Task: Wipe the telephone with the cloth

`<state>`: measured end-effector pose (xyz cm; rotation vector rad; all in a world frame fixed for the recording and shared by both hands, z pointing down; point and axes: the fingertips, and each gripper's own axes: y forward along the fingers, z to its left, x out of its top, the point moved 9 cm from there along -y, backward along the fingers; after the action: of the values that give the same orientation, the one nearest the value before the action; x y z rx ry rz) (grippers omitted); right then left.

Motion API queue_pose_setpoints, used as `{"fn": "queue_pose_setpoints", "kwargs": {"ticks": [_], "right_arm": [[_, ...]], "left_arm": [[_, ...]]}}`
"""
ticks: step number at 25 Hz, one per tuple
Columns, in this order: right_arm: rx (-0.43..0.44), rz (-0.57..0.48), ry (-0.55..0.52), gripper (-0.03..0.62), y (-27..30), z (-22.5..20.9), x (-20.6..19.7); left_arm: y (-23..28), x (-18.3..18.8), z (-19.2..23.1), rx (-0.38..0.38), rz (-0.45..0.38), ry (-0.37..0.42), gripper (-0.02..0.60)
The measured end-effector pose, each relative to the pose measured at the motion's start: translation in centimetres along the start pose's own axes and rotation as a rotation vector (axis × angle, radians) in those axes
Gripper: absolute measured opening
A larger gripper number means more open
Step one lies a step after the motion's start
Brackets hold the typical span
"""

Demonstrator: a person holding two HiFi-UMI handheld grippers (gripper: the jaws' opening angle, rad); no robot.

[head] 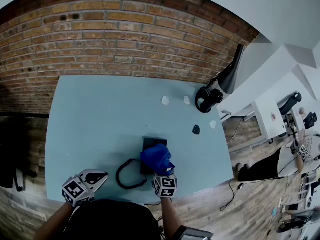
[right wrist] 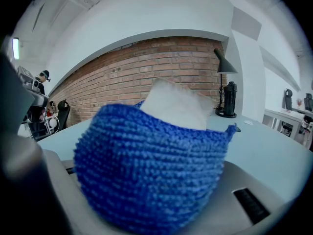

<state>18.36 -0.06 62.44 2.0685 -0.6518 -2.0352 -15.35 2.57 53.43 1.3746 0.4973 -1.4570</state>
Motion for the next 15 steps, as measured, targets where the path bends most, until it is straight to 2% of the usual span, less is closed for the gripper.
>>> {"fn": "queue_pose_setpoints", "kwargs": {"ticks": [5, 10, 15], "right_arm": [[-0.007, 0.015, 0.003, 0.13, -0.7, 0.4, -0.8], [-0.006, 0.034, 0.058, 0.13, -1.3, 0.5, -1.3], [0.015, 0.065, 0.043, 0.13, -1.9, 0.7, -1.9]], "left_arm": [[-0.1, -0.2, 0.1, 0.002, 0.002, -0.006, 0.021], [-0.2, -0.6, 0.2, 0.004, 0.004, -0.017, 0.021], [-0.1, -0.4, 0.1, -0.001, 0.0, -0.023, 0.021]]}}
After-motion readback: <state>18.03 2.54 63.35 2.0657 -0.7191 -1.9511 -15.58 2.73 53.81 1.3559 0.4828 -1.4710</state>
